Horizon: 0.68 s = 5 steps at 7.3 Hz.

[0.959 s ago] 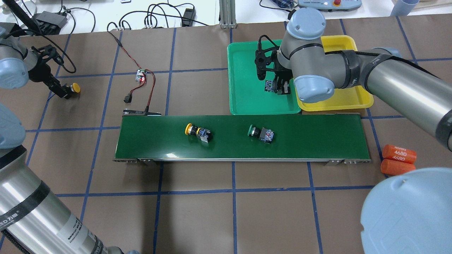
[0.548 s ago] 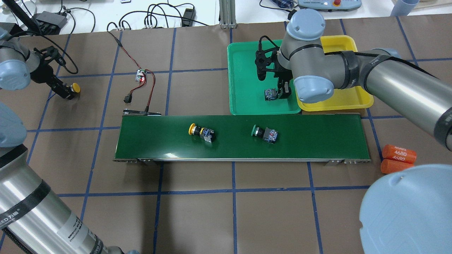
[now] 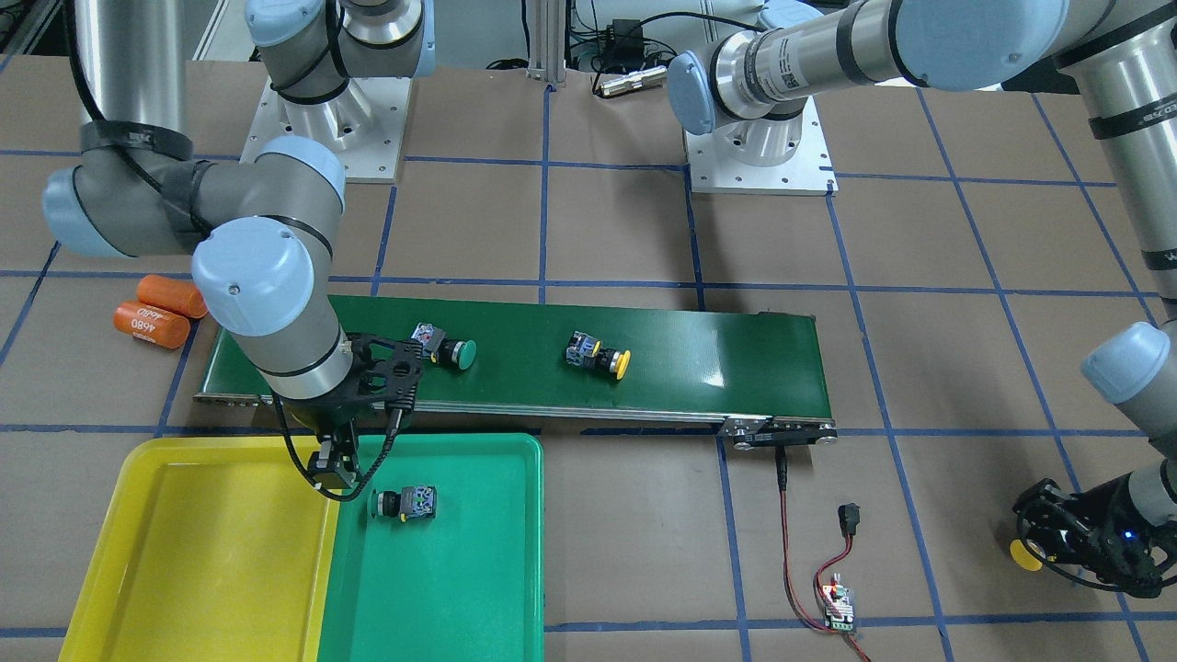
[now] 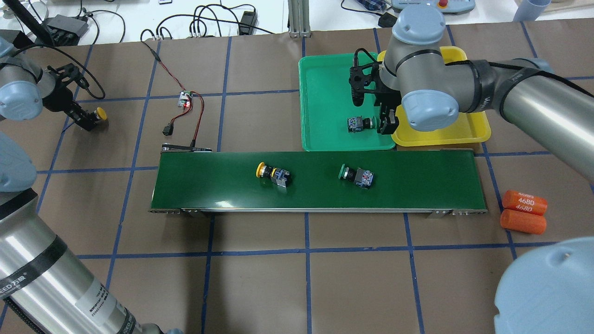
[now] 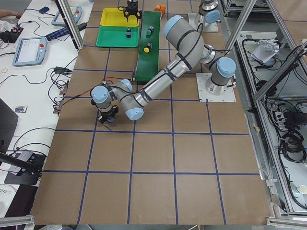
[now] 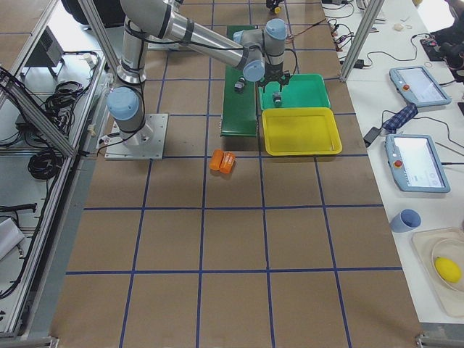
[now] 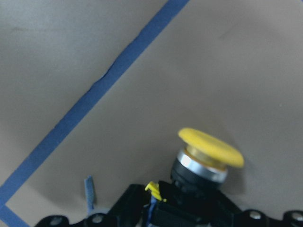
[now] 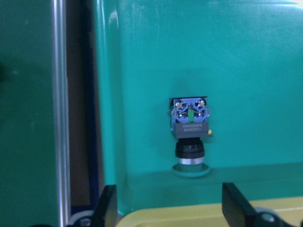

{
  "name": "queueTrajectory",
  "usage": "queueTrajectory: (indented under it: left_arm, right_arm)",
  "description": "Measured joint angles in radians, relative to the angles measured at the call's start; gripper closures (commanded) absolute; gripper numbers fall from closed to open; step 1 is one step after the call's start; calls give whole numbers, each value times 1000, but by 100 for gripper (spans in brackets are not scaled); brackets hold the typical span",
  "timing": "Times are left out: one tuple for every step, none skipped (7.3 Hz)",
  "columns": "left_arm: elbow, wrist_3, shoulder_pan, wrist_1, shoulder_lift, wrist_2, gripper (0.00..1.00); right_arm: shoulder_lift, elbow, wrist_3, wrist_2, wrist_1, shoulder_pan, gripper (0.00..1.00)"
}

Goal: Sort buttons by color to trays
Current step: 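Return the right gripper to the belt end while the left carries the yellow button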

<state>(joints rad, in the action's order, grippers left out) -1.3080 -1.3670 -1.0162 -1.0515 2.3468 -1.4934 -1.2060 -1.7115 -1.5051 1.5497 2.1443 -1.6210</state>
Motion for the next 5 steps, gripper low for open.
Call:
queueTrajectory:
  left_arm:
    - [-3,2,-7,-18,-19,-1,100]
    - [-10,3,-11,-46,-45,-2,100]
    - [-23,4,-18,-84,-79,-4,100]
    - [-45,4,-32,-123,-120,-7,100]
    - [-87,0,-51,-144,-164,-17,100]
  right_arm:
    - [-47,-32,-25,2,-49,25,20]
    - [-98,-83,-60,2,-71,47,20]
    - [-147,-146,-88,2,-76,65,20]
    - [-191,-211,-103,2,-70,73,19]
    - [-219,-262,-106,3,-57,76,19]
